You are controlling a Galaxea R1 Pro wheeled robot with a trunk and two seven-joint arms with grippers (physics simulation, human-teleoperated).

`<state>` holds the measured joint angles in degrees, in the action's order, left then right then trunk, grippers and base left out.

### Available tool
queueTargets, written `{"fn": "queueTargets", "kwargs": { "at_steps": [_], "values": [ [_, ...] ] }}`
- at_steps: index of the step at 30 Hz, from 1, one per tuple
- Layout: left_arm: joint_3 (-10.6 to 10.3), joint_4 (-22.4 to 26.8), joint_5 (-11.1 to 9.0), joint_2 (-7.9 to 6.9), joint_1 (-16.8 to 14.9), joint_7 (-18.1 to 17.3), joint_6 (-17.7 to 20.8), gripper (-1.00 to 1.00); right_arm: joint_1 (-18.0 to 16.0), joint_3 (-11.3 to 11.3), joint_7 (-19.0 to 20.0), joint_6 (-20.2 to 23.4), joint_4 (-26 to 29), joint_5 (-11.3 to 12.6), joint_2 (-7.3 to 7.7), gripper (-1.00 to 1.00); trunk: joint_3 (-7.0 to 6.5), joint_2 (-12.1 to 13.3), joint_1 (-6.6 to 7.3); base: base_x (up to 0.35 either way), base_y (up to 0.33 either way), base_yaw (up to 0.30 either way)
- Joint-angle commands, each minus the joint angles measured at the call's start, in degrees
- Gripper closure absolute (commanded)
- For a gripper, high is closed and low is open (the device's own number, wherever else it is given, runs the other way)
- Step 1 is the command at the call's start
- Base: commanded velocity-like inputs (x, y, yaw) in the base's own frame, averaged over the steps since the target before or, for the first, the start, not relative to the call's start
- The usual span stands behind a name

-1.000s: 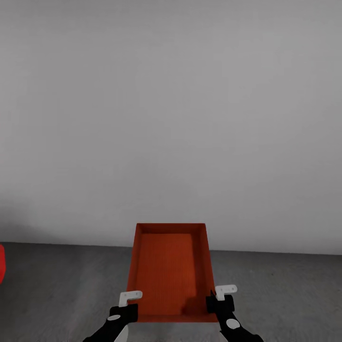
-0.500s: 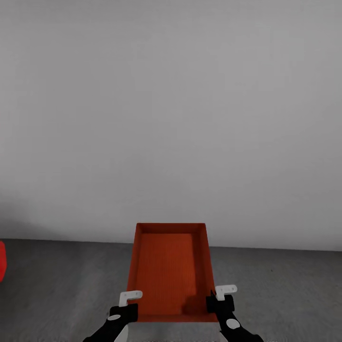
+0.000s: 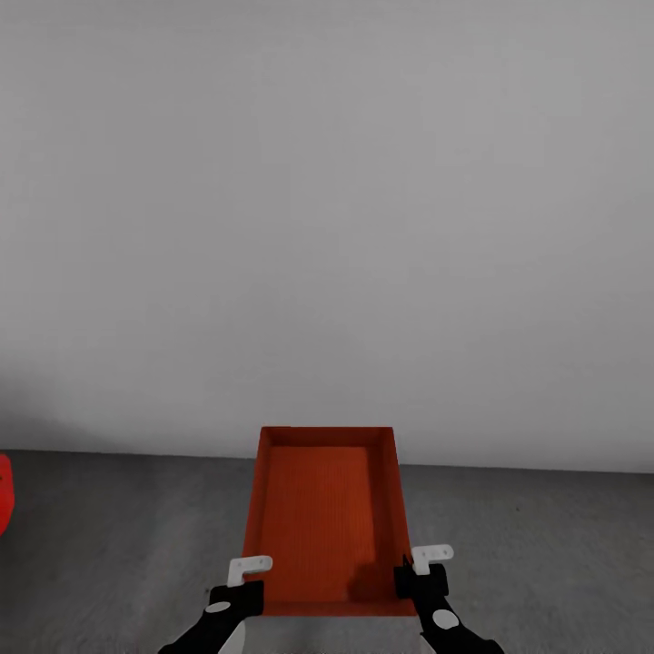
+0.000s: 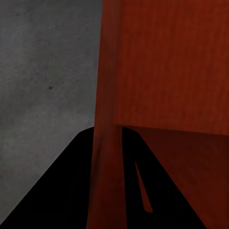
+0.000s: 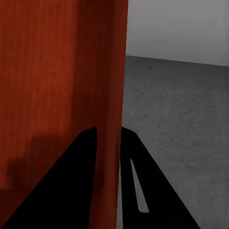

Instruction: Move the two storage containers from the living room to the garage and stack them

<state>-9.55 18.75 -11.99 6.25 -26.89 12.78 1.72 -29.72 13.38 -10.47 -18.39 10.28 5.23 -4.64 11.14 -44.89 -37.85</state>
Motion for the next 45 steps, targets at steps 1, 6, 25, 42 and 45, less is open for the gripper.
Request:
{"fn": "queueTargets", "kwargs": {
  "at_steps": [1,6,25,42,45],
  "values": [
    [0.8,0.0,-0.6,-0.1,0.0,1.9,0.2,1.0,-0.1,-1.0,-3.2,-5.0,0.1,0.5,0.42,1.0,0.18,-0.1,-0.01,0.0,0.0,0.0],
    [0.8,-0.1,-0.6,-0.1,0.0,1.9,0.2,1.0,-0.1,-1.0,-3.2,-5.0,0.1,0.5,0.42,1.0,0.64,-0.1,-0.01,0.0,0.0,0.0],
    [0.8,-0.1,-0.6,-0.1,0.0,1.9,0.2,1.0,-0.1,-1.0,-3.1,-5.0,0.1,0.5,0.43,1.0,2.4,-0.1,-0.01,0.0,0.0,0.0],
    [0.8,0.0,-0.6,-0.18,0.0,1.9,0.2,1.0,-0.1,-1.0,-3.0,-5.0,0.1,0.5,0.5,1.0,5.04,-2.5,-1.32,0.0,0.0,0.0],
    [0.8,0.0,-0.6,-0.18,0.0,1.9,0.2,1.0,-0.1,-1.0,-3.0,-5.0,0.1,0.5,0.51,1.0,5.86,-3.7,-1.98,0.0,0.0,0.0]
  ]
}}
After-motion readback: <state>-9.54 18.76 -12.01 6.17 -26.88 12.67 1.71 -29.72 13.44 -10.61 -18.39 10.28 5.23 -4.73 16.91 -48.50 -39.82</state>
